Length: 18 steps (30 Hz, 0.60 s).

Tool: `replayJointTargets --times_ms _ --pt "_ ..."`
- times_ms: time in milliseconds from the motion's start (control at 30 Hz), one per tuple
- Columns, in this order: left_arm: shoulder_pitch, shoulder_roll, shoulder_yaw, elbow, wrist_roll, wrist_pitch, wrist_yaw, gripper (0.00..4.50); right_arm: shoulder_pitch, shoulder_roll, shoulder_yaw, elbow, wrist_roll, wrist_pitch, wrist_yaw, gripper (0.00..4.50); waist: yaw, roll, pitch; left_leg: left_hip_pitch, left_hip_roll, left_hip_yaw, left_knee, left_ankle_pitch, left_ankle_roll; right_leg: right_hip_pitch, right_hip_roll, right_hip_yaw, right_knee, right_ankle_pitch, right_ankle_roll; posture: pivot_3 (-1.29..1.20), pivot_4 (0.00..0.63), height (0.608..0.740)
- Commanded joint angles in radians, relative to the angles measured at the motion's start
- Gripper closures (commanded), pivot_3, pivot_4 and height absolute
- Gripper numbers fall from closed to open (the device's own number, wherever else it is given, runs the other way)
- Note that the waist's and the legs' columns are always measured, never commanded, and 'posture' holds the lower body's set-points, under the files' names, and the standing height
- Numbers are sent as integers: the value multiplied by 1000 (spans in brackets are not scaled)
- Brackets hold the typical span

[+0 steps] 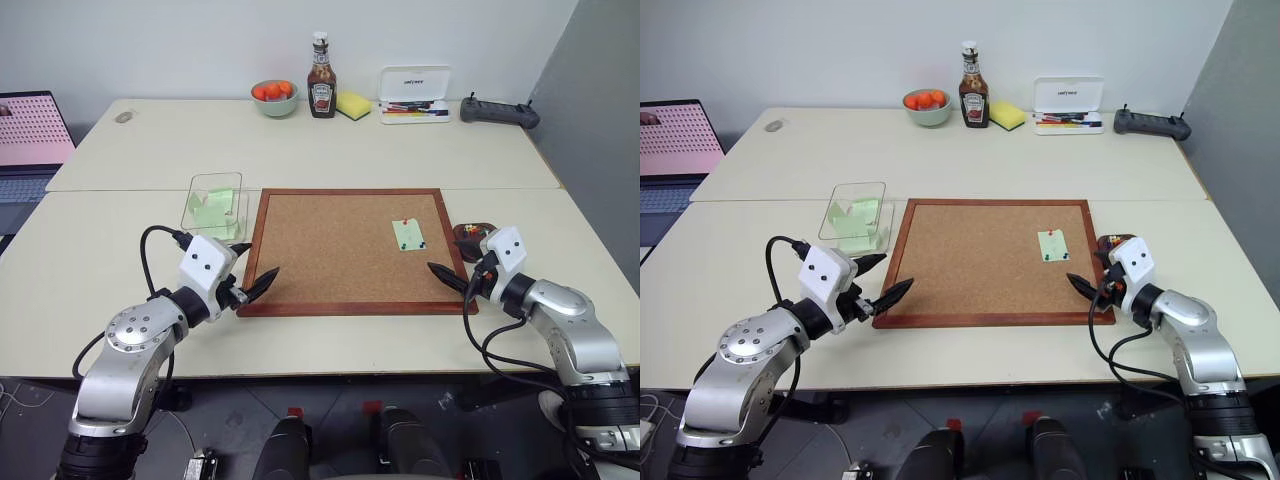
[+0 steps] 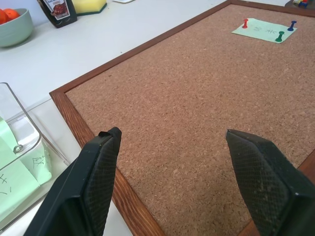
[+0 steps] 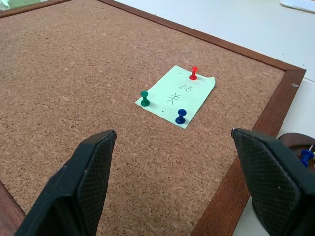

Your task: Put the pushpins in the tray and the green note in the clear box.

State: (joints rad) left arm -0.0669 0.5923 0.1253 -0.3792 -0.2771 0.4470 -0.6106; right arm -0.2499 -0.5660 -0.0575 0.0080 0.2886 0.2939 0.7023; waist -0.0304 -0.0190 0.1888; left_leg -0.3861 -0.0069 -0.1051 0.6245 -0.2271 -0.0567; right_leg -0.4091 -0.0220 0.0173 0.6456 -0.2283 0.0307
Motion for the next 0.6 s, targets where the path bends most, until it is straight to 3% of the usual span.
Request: replayJointTargets --times_ms 33,367,600 --pt "-4 12 13 -15 -3 -18 -7 931 -17 -2 -19 -42 6 -4 -3 535 0 0 0 0 0 0 0 0 0 0 0 0 0 0 0 0 150 740" --pt "-17 15 8 -24 -4 0 -10 931 -13 -2 -17 -53 6 -6 -4 535 -1 0 0 -1 -2 -9 0 0 0 3 -2 -8 0 0 -1 0 150 740" --pt "-25 15 1 -13 2 -4 -11 931 -11 -3 -16 -58 8 -3 -1 535 -1 0 0 1 0 -3 0 0 0 3 0 -3 0 -1 -1 0 150 740"
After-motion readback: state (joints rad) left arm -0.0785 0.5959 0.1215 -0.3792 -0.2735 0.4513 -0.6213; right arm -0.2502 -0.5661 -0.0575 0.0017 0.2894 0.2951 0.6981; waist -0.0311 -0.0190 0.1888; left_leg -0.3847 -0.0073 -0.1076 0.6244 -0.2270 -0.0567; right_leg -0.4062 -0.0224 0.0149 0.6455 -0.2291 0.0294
